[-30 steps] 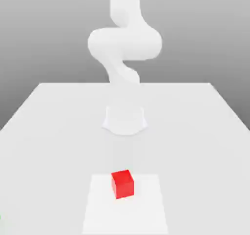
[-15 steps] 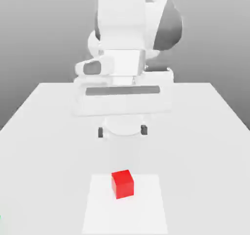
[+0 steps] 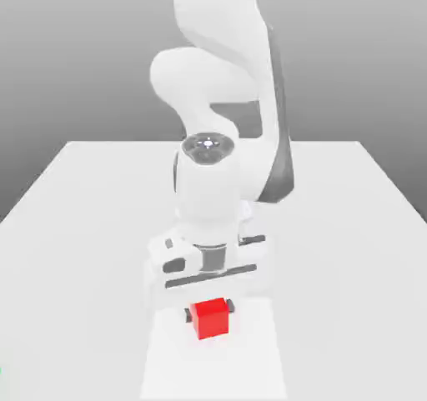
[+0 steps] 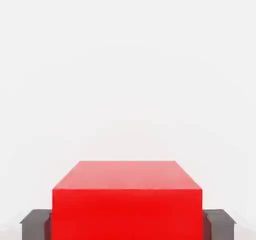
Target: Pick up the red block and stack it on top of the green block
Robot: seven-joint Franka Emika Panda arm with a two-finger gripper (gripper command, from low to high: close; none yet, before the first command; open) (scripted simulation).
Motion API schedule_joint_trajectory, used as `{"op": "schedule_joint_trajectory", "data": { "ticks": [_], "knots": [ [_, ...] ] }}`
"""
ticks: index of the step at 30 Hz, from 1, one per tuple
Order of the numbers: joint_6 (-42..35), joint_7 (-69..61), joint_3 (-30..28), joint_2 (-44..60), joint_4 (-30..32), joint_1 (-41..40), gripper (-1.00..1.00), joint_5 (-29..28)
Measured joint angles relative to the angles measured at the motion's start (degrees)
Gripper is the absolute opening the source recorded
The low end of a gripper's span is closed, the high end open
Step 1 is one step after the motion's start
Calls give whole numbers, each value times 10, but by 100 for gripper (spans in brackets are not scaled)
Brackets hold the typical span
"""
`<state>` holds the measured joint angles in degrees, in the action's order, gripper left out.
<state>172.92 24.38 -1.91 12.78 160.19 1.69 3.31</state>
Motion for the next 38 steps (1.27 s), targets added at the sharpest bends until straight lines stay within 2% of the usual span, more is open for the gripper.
{"op": "schedule_joint_trajectory", "data": {
  "ticks": [3, 10, 13, 16, 29, 33, 34, 38],
  "knots": [
    [-2, 1, 0, -2, 0, 0, -100, -1],
    [-113, 28, -15, -128, 15, 4, -100, -33],
    [-148, 78, -46, -115, -32, 16, -100, -26],
    [-178, 134, -77, -84, -93, -36, -100, -11],
    [-310, 366, -195, 72, -364, -141, -100, 87],
    [-274, 365, -183, 146, -395, -171, -100, 132],
    [-262, 360, -177, 160, -397, -176, 100, 140],
    [-262, 360, -177, 160, -397, -176, 100, 140]
  ]
}}
